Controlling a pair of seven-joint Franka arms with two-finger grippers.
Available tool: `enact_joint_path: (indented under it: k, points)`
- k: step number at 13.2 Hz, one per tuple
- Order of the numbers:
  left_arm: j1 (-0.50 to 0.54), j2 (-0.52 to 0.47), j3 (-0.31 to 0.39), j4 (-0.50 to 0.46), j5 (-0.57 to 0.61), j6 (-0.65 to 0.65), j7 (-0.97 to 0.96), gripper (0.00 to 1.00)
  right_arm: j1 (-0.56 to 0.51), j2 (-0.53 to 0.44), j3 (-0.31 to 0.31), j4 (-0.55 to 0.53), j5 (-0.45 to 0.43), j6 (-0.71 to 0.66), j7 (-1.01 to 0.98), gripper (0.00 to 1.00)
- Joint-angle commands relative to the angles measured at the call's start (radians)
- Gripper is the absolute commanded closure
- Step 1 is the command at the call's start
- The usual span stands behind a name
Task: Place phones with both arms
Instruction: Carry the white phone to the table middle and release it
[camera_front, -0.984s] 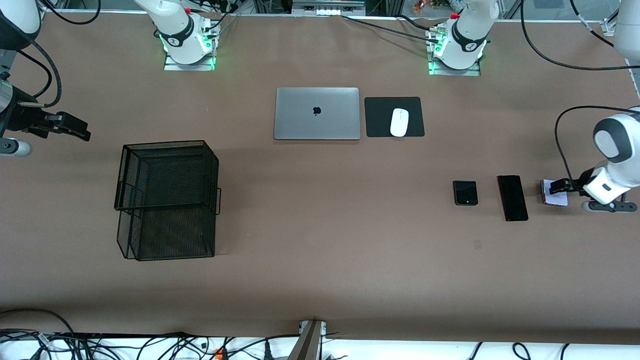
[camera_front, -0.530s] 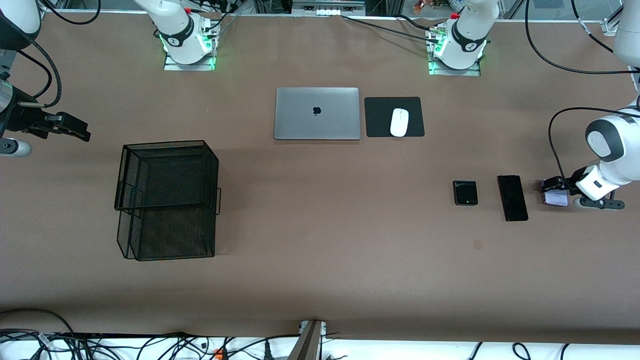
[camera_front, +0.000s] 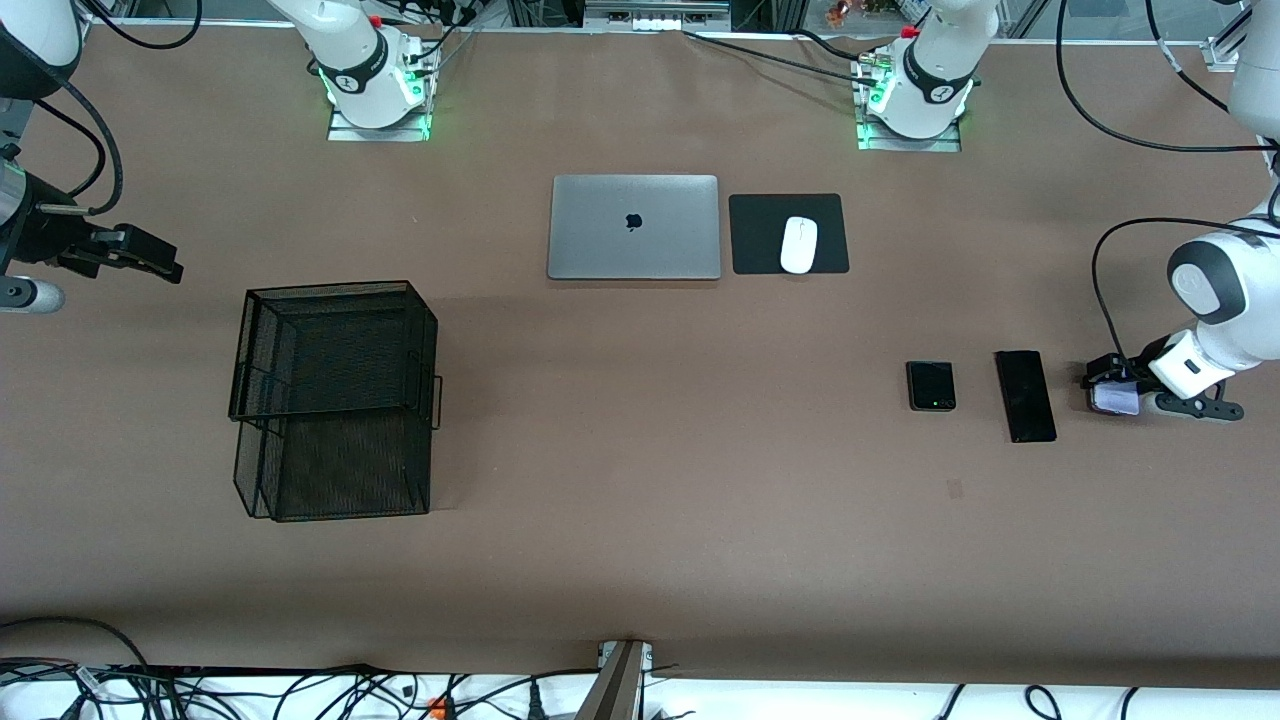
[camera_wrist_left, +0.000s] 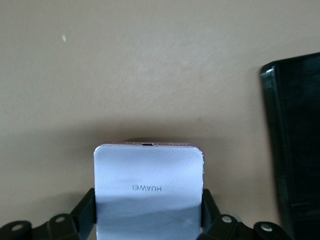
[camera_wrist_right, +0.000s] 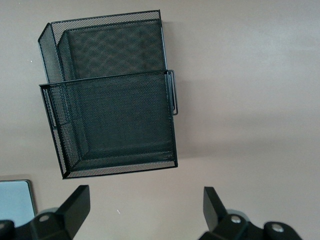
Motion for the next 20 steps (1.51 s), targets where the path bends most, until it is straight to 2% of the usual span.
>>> enact_joint_path:
  k: [1,3,5,7,9,11,13,16,17,19,20]
  points:
    - [-0.005,-0.118,-0.056,0.07,-0.019,-0.26,0.013,0.86,-0.016,-0.005,0.013,0.003,0.019,0.002,-0.01,0.0]
    - [-0.006,-0.129,-0.136,0.205,-0.017,-0.5,-0.047,0.86,-0.016,-0.005,0.011,0.003,0.019,0.002,-0.01,0.0]
    - [-0.012,-0.129,-0.252,0.316,-0.007,-0.677,-0.154,0.86,-0.016,-0.005,0.011,0.005,0.019,0.008,-0.008,0.0]
    - [-0.066,-0.127,-0.355,0.351,-0.004,-0.717,-0.31,0.87,-0.018,-0.005,0.011,0.005,0.019,0.009,-0.008,0.0]
    - [-0.214,-0.117,-0.363,0.355,-0.004,-0.707,-0.505,0.87,-0.018,-0.005,0.011,0.003,0.019,0.009,-0.008,0.0]
    - [-0.363,-0.08,-0.362,0.353,-0.005,-0.585,-0.701,0.87,-0.018,-0.005,0.011,0.005,0.019,0.011,-0.008,0.0]
    - [-0.525,-0.007,-0.357,0.353,-0.005,-0.433,-0.847,0.93,-0.018,-0.005,0.011,0.005,0.019,0.011,-0.008,0.0]
    - [-0.711,0.142,-0.343,0.353,-0.005,-0.109,-1.086,0.95,-0.016,-0.005,0.011,0.003,0.019,0.012,-0.008,0.0]
    - [-0.779,0.175,-0.304,0.353,-0.005,-0.028,-1.136,0.94,-0.016,-0.005,0.011,0.003,0.019,0.012,-0.016,0.0]
    - [-0.938,0.187,-0.171,0.352,-0.005,0.016,-1.17,0.9,-0.016,-0.004,0.013,0.003,0.019,0.012,-0.016,0.0]
    - [-1.003,0.199,-0.115,0.352,-0.008,0.019,-1.18,0.8,-0.016,-0.004,0.013,0.002,0.019,0.009,-0.021,0.0]
